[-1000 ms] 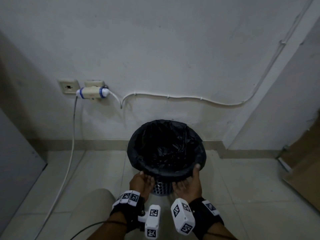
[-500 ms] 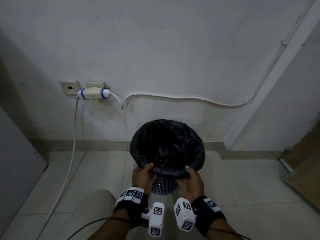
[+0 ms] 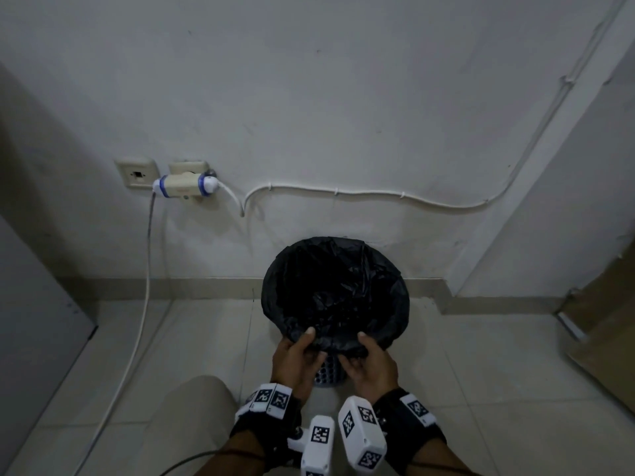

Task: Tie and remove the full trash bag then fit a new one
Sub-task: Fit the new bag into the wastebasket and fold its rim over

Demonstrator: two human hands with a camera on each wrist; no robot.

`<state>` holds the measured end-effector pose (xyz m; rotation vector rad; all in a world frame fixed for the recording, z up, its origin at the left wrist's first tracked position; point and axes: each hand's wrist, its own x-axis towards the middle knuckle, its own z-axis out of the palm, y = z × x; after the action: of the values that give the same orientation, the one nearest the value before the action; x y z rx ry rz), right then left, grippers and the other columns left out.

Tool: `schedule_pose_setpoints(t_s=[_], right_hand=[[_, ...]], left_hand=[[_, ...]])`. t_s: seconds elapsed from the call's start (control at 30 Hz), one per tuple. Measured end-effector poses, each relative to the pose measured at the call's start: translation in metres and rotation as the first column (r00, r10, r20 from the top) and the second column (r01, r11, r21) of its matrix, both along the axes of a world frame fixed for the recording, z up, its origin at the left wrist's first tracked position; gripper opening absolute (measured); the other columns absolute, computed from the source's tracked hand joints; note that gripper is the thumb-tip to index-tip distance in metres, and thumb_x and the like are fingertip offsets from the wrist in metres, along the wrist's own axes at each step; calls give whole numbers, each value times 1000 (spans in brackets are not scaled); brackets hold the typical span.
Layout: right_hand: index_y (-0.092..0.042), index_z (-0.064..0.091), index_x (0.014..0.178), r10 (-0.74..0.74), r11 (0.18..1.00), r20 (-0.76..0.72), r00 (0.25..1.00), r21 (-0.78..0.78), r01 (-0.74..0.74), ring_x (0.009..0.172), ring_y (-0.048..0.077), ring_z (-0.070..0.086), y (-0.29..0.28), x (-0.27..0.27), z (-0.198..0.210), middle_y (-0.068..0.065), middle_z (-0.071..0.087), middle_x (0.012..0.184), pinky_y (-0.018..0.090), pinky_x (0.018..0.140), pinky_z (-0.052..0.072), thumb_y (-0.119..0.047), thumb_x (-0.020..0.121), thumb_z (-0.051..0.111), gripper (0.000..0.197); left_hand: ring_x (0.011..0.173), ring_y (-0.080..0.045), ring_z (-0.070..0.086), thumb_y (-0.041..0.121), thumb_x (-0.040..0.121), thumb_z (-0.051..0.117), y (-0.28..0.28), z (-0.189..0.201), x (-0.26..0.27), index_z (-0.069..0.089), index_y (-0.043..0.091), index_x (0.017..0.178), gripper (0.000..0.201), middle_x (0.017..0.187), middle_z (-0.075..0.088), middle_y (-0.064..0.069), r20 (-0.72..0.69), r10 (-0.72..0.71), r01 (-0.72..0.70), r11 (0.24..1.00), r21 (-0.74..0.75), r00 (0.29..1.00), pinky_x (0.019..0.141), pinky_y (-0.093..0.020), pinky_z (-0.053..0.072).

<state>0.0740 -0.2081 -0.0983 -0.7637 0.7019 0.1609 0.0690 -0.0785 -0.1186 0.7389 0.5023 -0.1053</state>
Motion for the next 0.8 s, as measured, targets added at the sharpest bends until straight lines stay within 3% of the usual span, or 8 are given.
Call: schedule_pose_setpoints(t_s=[0.13, 0.27, 0.43, 0.57, 0.63, 0.8], right_hand=[[-2, 61, 118, 51, 998, 44, 998, -45, -49, 102, 35, 62, -11, 3, -4, 19, 66, 114, 44, 81, 55, -3, 92, 60, 27], [-3, 63, 116, 32, 997, 49, 998, -66, -28, 112, 38, 60, -15, 6, -8, 21, 66, 120, 48, 86, 54, 0, 90, 61, 26], [1, 62, 124, -62, 995, 16, 998, -72, 63, 108, 38, 62, -11, 5, -10, 21, 66, 119, 42, 74, 56, -1, 87, 68, 38], [-1, 60, 127, -127, 992, 38, 991, -15, 127, 101, 37, 64, -17, 5, -11, 22, 65, 120, 35, 59, 59, -2, 87, 68, 41], [-4, 58, 131, -110, 994, 75, 991, -15, 111, 106, 38, 63, -21, 5, -16, 21, 64, 124, 34, 57, 60, -4, 89, 67, 43], [-2, 56, 129, -56, 997, 127, 990, -53, 63, 116, 41, 59, -26, 9, -19, 22, 62, 126, 44, 73, 61, -4, 90, 66, 40]], left_hand=[[103, -27, 67, 32, 89, 65, 8, 8, -2, 65, 9, 113, 33, 110, 72, -10, -48, 33, -33, 999, -1, 998, 91, -40, 53], [92, -22, 64, 30, 95, 56, 15, 18, 1, 66, 11, 106, 24, 102, 70, -8, -80, 62, -64, 997, -32, 995, 74, -33, 52], [88, -26, 61, 18, 95, 54, 15, 32, 5, 62, 7, 106, 17, 100, 64, -12, -123, 54, -73, 985, -157, 991, 75, -35, 51], [88, -25, 59, 16, 91, 55, 13, 25, 3, 63, 7, 97, 14, 103, 63, -12, -109, 35, -54, 983, -173, 993, 73, -32, 49], [88, -22, 59, 22, 94, 54, 15, 22, 2, 63, 9, 105, 19, 107, 64, -10, -86, 21, -35, 987, -157, 996, 73, -30, 47], [98, -23, 61, 27, 103, 40, 22, 6, 2, 48, 9, 132, 35, 127, 59, -13, -58, 101, -105, 991, -77, 993, 71, -34, 55]])
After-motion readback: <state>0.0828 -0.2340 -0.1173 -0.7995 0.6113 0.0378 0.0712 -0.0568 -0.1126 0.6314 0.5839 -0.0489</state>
